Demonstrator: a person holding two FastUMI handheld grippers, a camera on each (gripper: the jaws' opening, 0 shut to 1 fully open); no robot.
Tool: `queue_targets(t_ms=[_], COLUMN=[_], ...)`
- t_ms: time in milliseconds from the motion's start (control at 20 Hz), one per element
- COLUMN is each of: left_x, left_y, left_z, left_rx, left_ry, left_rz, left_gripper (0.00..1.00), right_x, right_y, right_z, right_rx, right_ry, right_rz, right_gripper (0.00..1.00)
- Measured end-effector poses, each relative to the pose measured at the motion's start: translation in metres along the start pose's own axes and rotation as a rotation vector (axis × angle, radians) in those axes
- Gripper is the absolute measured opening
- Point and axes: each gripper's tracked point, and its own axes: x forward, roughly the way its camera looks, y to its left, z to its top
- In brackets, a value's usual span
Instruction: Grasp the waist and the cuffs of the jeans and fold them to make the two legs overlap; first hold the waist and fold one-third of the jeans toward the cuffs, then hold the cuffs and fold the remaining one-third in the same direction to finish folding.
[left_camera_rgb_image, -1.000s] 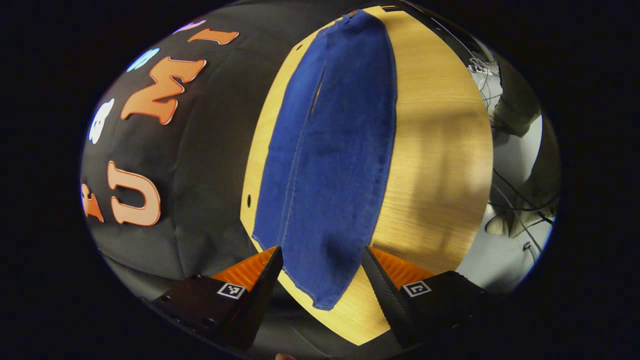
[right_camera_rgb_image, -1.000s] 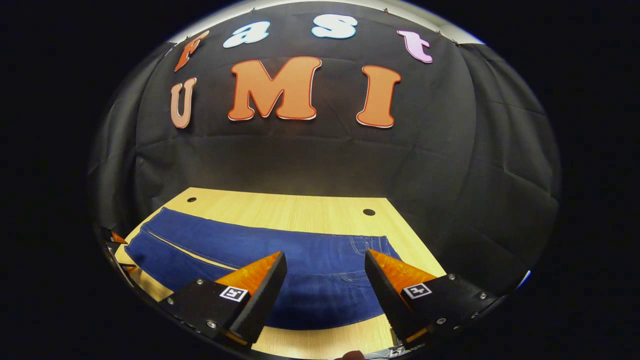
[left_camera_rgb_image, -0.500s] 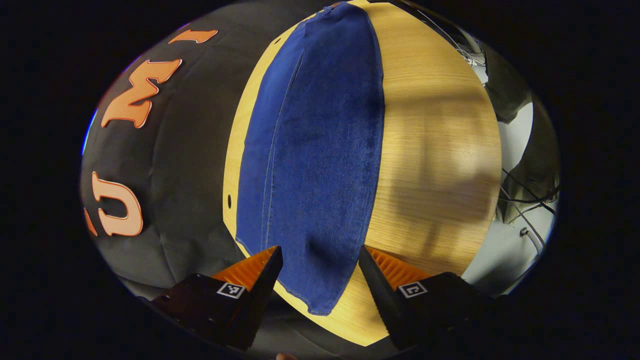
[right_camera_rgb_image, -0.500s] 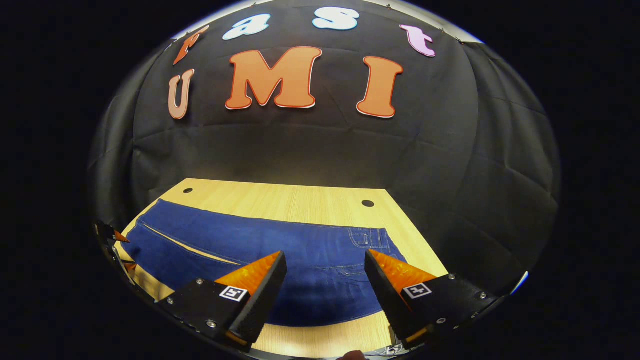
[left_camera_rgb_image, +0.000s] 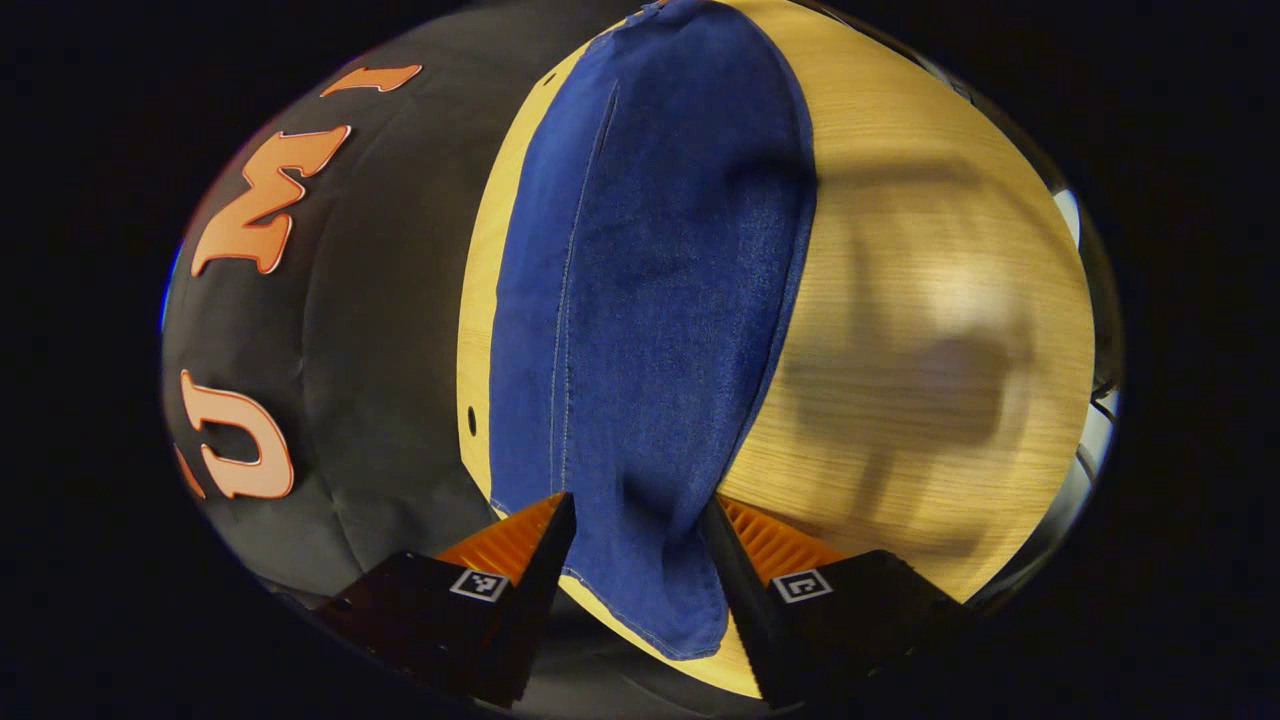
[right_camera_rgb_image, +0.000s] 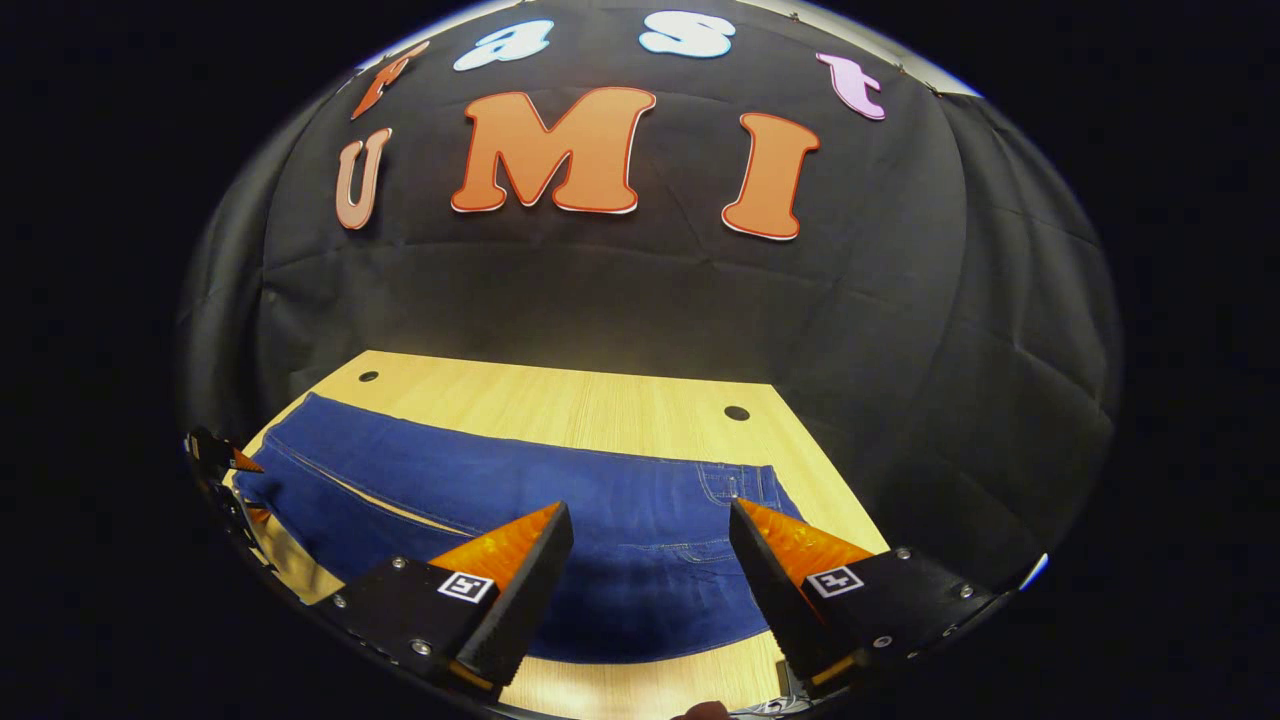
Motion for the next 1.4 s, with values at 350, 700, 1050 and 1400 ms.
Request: queue_targets(t_ms=[350,700,1050,1400], left_x=[0.016,0.018,0.018,0.008], left_y=[-0.009,-0.009,0.001,0.011], left_z=[0.005,0.007,0.01,0.013], left_rx=[0.042,-0.032,-0.058,-0.075], left_ry=[-0.02,-0.005,0.005,0.002], left_rz=[0.015,-0.028,-0.006,0.019], left_gripper=[0.17,0.01,0.01,0.01], right_x=[-0.003,-0.001,-0.007,-0.011], right_y=[-0.017,-0.063,-0.099,-0.102], right_z=[-0.004,-0.013,-0.007,-0.075], right_rx=[-0.046,-0.306,-0.666,-1.131], right_ry=[-0.008,-0.039,-0.06,0.033], right_rz=[-0.061,-0.118,-0.122,0.048], right_gripper=[0.98,0.97,0.97,0.98])
